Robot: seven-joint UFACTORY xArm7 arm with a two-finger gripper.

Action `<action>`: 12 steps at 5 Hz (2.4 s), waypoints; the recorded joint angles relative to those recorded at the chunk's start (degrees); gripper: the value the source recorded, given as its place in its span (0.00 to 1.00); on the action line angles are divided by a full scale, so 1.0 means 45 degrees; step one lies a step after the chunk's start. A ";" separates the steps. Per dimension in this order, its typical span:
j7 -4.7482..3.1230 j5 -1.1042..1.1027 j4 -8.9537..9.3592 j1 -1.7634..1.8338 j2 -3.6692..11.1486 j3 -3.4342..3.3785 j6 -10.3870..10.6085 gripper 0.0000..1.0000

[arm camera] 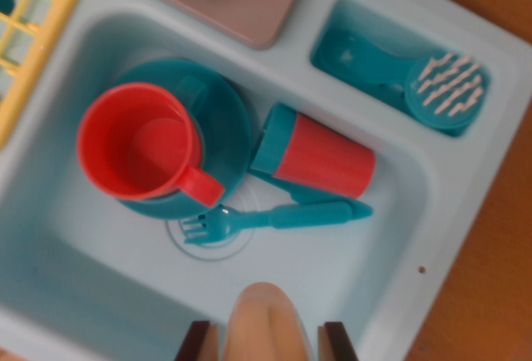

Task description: Pick detergent from the sink

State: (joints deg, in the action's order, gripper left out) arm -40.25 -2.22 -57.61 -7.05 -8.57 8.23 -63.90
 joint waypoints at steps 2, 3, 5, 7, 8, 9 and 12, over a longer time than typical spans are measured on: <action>0.0017 -0.0025 -0.0335 0.0006 -0.0204 -0.0010 -0.0537 1.00; 0.0017 -0.0025 -0.0335 0.0006 -0.0204 -0.0010 -0.0537 1.00; 0.0032 -0.0048 -0.0644 0.0012 -0.0391 -0.0019 -0.1032 1.00; 0.0046 -0.0068 -0.0916 0.0017 -0.0556 -0.0027 -0.1468 1.00; 0.0057 -0.0084 -0.1138 0.0022 -0.0691 -0.0034 -0.1824 1.00; 0.0057 -0.0084 -0.1138 0.0022 -0.0691 -0.0034 -0.1824 1.00; 0.0073 -0.0107 -0.1448 0.0027 -0.0879 -0.0043 -0.2320 1.00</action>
State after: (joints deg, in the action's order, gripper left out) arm -39.92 -2.70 -64.12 -6.92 -12.53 8.03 -74.33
